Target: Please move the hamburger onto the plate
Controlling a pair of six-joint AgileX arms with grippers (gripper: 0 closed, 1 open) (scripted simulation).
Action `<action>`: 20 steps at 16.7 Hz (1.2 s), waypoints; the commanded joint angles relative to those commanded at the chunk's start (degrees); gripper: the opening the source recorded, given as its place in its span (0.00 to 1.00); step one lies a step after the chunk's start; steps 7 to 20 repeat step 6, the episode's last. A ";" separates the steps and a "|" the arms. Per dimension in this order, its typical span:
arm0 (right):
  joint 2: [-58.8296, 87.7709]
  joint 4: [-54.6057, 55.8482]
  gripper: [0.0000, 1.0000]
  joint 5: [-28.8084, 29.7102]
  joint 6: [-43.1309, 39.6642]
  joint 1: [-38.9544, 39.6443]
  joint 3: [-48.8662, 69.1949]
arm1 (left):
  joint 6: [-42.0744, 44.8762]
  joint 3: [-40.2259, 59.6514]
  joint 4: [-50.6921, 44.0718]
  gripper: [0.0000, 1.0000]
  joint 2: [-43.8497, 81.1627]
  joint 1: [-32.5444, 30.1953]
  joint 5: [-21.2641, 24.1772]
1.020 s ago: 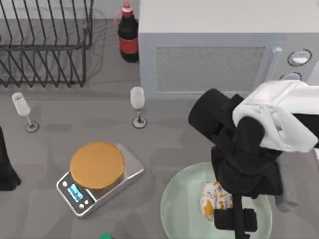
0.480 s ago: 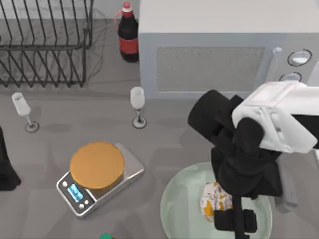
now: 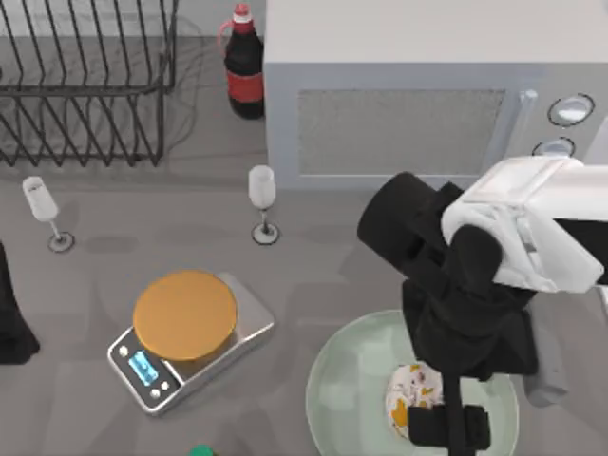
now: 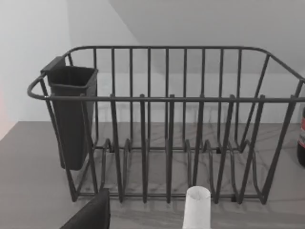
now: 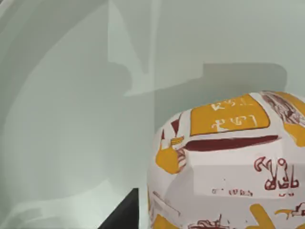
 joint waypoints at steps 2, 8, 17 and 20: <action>0.00 0.00 1.00 0.00 0.00 0.00 0.00 | 0.00 0.00 0.00 1.00 0.00 0.00 0.00; 0.00 0.00 1.00 0.00 0.00 0.00 0.00 | 0.00 0.00 0.00 1.00 0.00 0.00 0.00; 0.00 0.00 1.00 0.00 0.00 0.00 0.00 | 0.00 0.00 0.00 1.00 0.00 0.00 0.00; 0.00 0.00 1.00 0.00 0.00 0.00 0.00 | 0.00 0.00 0.00 1.00 0.00 0.00 0.00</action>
